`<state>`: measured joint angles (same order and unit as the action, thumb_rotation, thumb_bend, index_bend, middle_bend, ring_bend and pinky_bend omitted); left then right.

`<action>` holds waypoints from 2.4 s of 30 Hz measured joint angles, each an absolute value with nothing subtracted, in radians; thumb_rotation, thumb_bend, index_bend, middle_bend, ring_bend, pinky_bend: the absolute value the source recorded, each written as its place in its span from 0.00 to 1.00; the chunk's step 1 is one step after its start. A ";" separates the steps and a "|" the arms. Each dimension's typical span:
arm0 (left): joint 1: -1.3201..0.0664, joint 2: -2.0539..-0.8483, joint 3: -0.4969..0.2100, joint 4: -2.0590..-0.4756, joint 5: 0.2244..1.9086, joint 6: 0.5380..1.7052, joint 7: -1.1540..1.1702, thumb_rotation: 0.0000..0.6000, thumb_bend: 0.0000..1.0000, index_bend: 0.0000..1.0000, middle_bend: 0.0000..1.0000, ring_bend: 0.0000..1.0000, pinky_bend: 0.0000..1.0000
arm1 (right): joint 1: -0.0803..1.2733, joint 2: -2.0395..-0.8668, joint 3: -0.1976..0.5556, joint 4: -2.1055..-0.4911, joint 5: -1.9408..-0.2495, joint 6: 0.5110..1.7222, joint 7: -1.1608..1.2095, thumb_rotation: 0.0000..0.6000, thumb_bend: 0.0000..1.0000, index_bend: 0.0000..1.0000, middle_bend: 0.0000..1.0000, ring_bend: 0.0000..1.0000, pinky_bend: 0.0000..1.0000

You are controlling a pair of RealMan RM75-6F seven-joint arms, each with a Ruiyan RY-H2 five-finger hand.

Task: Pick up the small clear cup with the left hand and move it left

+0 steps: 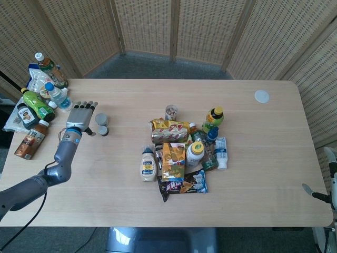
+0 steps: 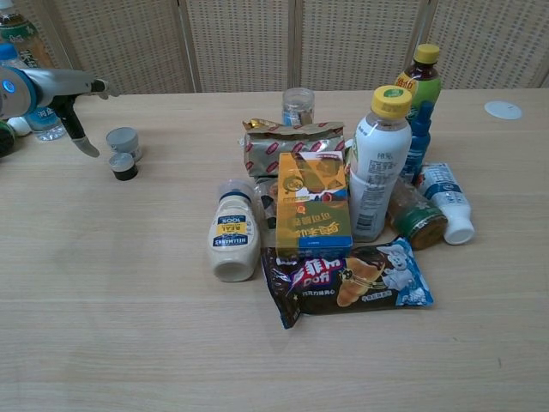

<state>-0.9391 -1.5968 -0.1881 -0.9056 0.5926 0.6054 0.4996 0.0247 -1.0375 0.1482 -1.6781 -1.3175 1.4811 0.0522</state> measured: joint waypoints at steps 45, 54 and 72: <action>-1.002 -1.788 -0.221 -0.709 0.600 0.464 0.463 1.00 0.00 0.00 0.00 0.00 0.05 | 0.014 -1.026 0.163 -1.671 -1.303 1.488 0.084 1.00 0.00 0.00 0.00 0.00 0.00; -0.993 -1.664 -0.172 -0.970 0.458 0.524 0.519 1.00 0.00 0.00 0.00 0.00 0.13 | 0.007 -1.017 0.163 -1.680 -1.315 1.501 0.097 1.00 0.00 0.00 0.00 0.00 0.00; -1.034 -1.379 -0.011 -1.371 0.238 0.612 0.572 1.00 0.00 0.00 0.00 0.00 0.15 | -0.001 -1.007 0.159 -1.693 -1.338 1.518 0.109 1.00 0.00 0.00 0.00 0.00 0.00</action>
